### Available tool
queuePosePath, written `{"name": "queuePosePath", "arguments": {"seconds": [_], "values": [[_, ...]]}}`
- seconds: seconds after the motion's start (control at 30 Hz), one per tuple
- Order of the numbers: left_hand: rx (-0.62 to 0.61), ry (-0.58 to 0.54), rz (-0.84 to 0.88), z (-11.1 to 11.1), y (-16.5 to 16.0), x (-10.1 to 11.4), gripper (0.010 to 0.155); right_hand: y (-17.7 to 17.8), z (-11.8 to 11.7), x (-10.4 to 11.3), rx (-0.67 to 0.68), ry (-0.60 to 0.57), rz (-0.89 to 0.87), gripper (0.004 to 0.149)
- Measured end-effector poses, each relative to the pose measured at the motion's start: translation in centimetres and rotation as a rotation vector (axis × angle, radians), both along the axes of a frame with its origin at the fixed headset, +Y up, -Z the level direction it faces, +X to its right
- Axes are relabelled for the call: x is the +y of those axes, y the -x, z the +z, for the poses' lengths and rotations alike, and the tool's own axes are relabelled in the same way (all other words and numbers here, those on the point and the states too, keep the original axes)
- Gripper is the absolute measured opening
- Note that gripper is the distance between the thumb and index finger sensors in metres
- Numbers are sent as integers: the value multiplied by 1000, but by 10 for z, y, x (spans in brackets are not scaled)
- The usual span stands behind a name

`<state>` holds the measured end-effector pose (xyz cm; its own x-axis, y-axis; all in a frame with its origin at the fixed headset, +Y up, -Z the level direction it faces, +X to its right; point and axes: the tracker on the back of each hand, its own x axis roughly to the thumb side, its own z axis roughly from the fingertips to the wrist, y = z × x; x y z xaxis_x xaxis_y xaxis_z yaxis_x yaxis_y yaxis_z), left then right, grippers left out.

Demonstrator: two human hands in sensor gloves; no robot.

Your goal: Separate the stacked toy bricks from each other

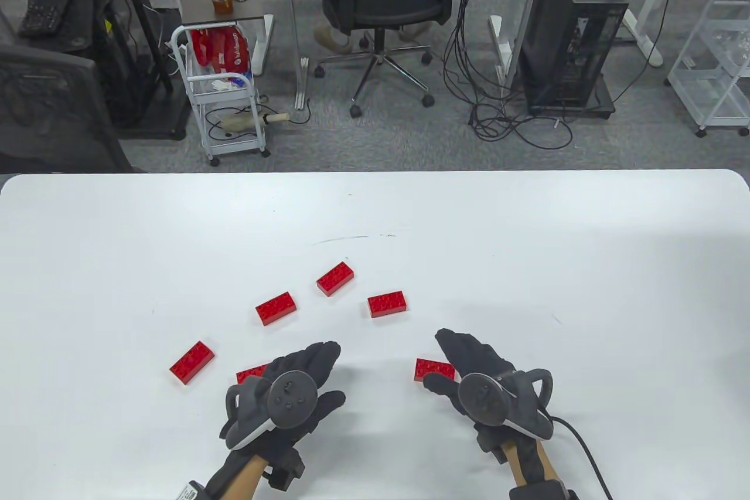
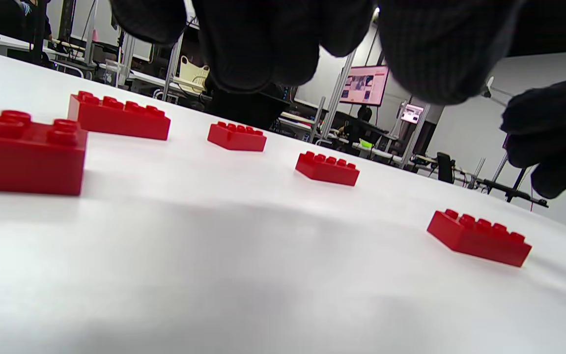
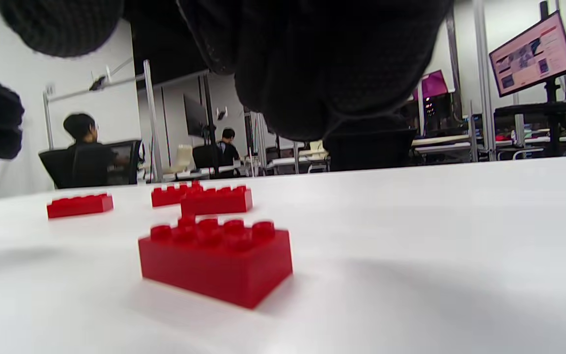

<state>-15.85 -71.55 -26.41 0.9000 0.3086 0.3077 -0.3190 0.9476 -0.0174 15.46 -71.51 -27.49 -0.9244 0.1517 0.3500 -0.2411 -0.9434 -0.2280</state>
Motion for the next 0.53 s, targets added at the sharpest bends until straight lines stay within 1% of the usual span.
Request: {"name": "queuePosePath", "arguments": {"seconds": [0.1,0.2,0.33,0.53], "values": [[-15,-9,13,0,-2,-2,81,-5,1,4,4,-21,-42,76],[-18,-12,-2,0,-5,-3,81,-6,3,3,19,-23,-78,76],[-30,-3,-15,0,-7,-4,81,-4,2,0,28,-2,-68,76],[-23,26,-34,-3,-7,-9,81,-1,3,-1,39,0,-50,75]]}}
